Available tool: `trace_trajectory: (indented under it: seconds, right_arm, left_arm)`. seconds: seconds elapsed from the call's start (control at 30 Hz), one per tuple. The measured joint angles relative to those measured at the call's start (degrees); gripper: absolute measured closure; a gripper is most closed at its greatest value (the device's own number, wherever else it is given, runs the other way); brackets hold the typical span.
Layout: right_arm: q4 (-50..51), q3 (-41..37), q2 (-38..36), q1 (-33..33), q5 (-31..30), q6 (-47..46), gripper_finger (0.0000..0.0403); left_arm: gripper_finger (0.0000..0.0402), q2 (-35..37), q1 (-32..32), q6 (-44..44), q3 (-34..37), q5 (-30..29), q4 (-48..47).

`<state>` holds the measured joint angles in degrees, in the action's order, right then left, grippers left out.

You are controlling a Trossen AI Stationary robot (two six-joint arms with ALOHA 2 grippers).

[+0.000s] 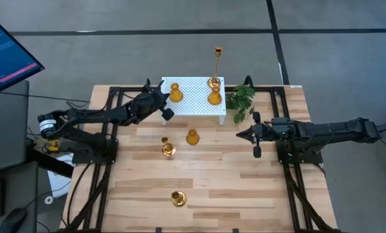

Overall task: Pick & Place candle stick holders
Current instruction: Put the top gold vase on the shelf

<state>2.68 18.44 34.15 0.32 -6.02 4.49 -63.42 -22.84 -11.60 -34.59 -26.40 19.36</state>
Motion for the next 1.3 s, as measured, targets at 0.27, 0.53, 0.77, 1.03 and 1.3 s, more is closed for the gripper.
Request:
trace_trajectory:
  seconds: [0.27,0.53,0.77,1.03,1.3]
  right_arm:
    - [0.1,0.0,0.0,0.0,0.0,0.1,0.0403]
    - [0.2,0.0,0.0,0.0,0.0,0.1,0.0403]
    - [0.2,0.0,0.0,0.0,0.0,0.1,0.0403]
    - [0.3,0.0,0.0,0.0,0.0,0.0,0.0403]
    - [0.3,0.0,0.0,0.0,0.0,0.0,0.0403]
  left_arm:
    - [0.0399,-5.1,-2.3,0.2,0.0,3.3,8.0]
    - [0.04,-9.7,-2.8,0.3,0.0,5.2,16.1]
    - [0.04,-13.5,-2.7,1.4,-2.5,10.0,18.9]
    - [0.04,-17.8,-2.7,1.4,-7.0,13.3,19.0]
    - [0.04,-19.6,-2.6,1.6,-8.0,14.7,19.2]
